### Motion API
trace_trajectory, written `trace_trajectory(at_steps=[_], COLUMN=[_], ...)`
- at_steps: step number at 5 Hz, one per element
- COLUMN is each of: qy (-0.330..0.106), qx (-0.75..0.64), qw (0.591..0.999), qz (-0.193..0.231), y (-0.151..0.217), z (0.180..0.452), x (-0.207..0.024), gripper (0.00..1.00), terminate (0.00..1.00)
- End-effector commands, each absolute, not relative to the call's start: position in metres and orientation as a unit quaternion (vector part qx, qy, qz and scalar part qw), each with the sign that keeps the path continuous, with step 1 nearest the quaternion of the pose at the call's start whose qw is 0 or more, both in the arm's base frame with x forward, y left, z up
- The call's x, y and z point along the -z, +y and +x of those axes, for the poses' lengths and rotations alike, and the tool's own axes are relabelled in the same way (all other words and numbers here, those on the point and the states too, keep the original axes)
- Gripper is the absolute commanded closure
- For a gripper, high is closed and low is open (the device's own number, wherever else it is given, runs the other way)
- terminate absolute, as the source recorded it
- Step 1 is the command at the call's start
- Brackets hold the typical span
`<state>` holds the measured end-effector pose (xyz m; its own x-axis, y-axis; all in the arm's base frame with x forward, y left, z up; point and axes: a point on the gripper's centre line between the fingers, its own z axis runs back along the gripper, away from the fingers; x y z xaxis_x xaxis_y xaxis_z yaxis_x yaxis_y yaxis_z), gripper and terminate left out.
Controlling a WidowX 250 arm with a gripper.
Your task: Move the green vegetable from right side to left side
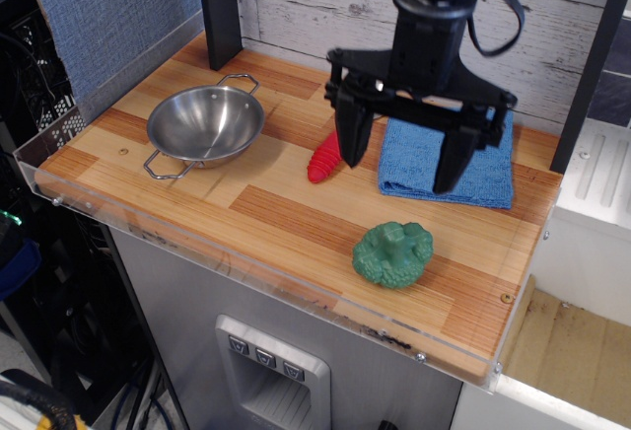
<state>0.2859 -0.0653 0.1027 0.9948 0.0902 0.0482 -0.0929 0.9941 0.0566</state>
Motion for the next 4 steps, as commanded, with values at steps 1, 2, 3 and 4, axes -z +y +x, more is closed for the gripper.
trace_trajectory(at_steps=[1,2,3,4], qy=[-0.024,-0.019,-0.002,0.003], qx=[-0.027,-0.017,-0.014,-0.012], qw=[0.999,1.000,1.000,1.000], qz=[0.010,0.007,0.015,0.020], y=[-0.063,-0.060,-0.057,-0.056], z=[0.283,0.283,0.277,0.276], x=[-0.079,-0.068,-0.055,-0.051], gripper=[0.00,0.00,0.00,0.00], terminate=[0.00,0.00,0.00,0.00])
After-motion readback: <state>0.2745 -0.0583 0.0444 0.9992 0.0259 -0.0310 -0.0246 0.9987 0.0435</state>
